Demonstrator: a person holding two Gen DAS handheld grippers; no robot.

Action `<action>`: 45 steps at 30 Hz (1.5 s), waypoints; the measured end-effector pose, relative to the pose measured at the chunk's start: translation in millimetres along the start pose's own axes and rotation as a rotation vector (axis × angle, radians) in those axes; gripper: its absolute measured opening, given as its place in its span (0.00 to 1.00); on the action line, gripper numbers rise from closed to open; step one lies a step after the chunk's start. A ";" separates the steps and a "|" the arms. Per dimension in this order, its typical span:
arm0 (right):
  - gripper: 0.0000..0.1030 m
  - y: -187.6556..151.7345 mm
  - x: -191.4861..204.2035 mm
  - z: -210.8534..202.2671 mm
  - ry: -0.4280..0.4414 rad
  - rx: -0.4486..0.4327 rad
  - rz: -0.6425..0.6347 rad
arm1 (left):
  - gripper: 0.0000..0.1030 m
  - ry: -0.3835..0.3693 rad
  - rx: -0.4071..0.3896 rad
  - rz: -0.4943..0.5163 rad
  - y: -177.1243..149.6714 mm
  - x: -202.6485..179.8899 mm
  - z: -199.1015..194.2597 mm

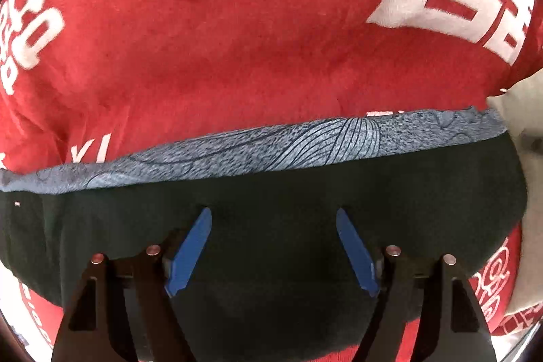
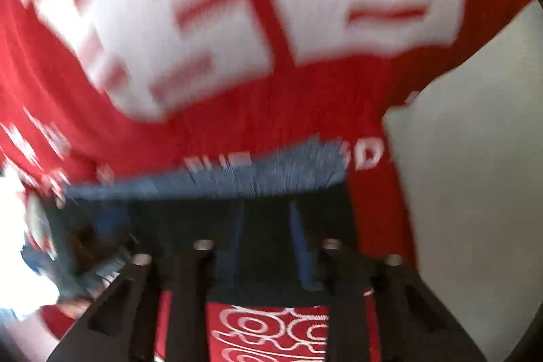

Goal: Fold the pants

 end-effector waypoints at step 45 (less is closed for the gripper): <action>0.31 -10.3 -12.2 52.0 0.012 -0.055 0.066 | 0.81 0.095 -0.069 -0.161 84.1 12.0 24.3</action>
Point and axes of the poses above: each gripper's, at about its wrist camera, not at the fingertips, and z roughly the way its jaws point, x to its left, y to its top, the point moved 10 cm from there along z, roughly the way its jaws point, and after that the axes turned 1 degree about y, right-handed, at the moved point
